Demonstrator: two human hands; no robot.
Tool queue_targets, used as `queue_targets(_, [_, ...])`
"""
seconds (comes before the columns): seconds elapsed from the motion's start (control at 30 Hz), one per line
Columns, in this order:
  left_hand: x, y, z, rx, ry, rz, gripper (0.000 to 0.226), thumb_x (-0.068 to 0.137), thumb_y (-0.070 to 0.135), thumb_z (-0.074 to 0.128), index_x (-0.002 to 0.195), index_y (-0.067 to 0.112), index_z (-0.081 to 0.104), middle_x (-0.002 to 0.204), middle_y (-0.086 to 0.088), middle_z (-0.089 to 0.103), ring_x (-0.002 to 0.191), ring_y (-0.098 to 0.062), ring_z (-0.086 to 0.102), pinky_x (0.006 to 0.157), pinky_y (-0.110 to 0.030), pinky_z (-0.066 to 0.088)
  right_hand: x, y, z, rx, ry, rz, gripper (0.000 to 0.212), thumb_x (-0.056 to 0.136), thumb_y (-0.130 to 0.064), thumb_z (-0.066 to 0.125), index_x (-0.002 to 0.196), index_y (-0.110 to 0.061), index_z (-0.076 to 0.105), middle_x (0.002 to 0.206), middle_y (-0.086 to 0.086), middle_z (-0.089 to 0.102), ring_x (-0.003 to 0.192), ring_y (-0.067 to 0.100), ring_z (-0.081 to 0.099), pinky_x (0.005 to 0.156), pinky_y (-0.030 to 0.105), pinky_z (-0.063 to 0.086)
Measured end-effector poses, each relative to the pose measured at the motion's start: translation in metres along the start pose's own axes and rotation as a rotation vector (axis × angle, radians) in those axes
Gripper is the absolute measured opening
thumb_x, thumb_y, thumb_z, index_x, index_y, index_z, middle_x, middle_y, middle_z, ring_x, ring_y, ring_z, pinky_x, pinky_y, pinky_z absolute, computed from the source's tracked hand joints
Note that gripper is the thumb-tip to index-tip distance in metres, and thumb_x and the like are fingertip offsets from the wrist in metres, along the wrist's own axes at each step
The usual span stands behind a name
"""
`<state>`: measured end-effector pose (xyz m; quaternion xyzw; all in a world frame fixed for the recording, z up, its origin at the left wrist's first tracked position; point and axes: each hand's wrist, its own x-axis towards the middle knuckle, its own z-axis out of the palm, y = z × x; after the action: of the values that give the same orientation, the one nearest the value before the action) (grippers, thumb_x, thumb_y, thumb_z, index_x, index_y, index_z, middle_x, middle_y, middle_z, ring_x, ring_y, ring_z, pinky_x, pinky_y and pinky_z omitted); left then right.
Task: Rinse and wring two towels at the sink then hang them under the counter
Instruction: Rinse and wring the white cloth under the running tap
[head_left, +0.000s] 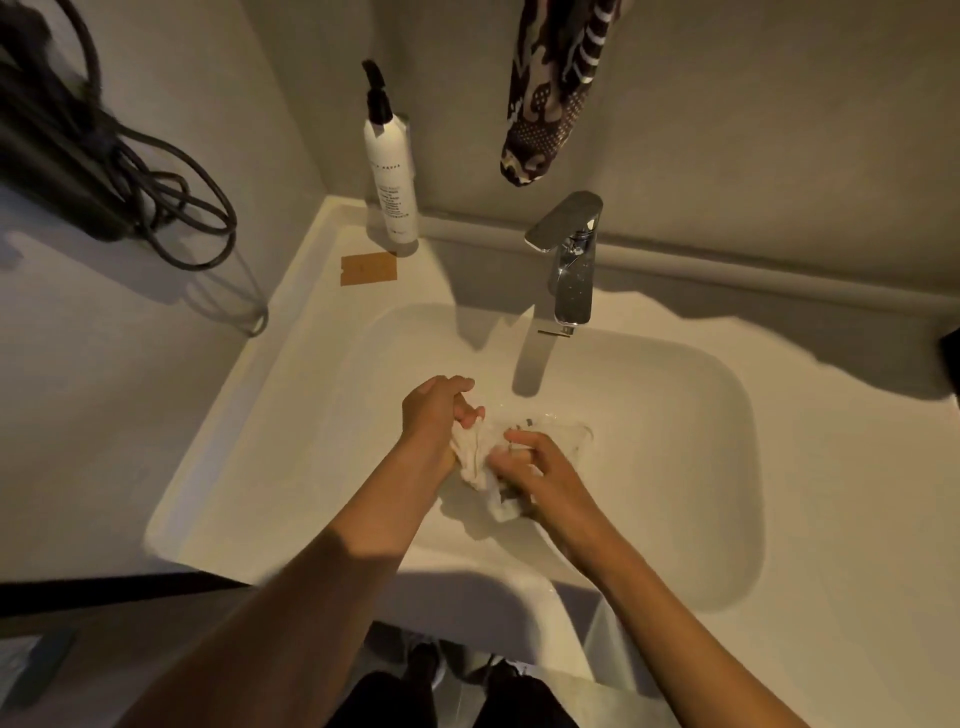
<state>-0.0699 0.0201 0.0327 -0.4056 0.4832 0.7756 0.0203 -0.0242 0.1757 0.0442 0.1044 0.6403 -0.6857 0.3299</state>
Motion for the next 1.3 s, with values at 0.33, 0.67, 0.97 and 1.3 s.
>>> queue_targets(0.33, [-0.050,0.051,0.037,0.283,-0.561,0.150,0.009,0.092,0.018,0.066,0.094,0.010,0.062,0.082,-0.014,0.072,0.082,-0.024,0.071,0.084,-0.037,0.055,-0.006,-0.034,-0.011,0.896,-0.573,0.333,0.075,0.049,0.000,0.094,0.118,0.001,0.065,0.106,0.027,0.071,0.078,0.036,0.074,0.045,0.029,0.059])
queue_targets(0.67, [-0.067,0.066,0.069,0.401,-0.580,0.071,0.047,0.087,0.034,0.072,0.051,0.016,0.048,0.037,0.001,0.028,0.039,-0.019,0.032,0.053,-0.030,0.040,-0.014,-0.048,-0.007,0.662,-0.780,0.311,0.046,0.075,-0.010,0.084,0.109,-0.007,0.053,0.085,0.009,0.063,0.056,0.011,0.055,0.035,0.013,0.032])
queue_targets(0.97, [-0.015,0.013,0.080,0.819,0.044,0.161,0.039,0.082,-0.001,0.052,0.051,0.015,0.034,0.053,-0.003,0.038,0.057,-0.025,0.037,0.050,-0.025,0.031,0.022,-0.015,-0.002,-0.746,0.095,-0.122,0.012,0.073,-0.016,0.068,0.077,-0.015,0.057,0.073,0.005,0.065,0.067,0.023,0.062,0.057,0.030,0.049])
queue_targets(1.3, [-0.005,-0.025,0.064,0.639,0.287,-0.022,0.026,0.088,0.015,0.054,0.063,0.008,0.050,0.086,-0.014,0.069,0.086,-0.034,0.067,0.080,-0.037,0.057,0.027,0.022,-0.015,-1.419,0.161,-0.385,0.040,0.091,-0.019,0.060,0.126,-0.001,0.052,0.105,0.017,0.072,0.087,0.038,0.070,0.066,0.039,0.051])
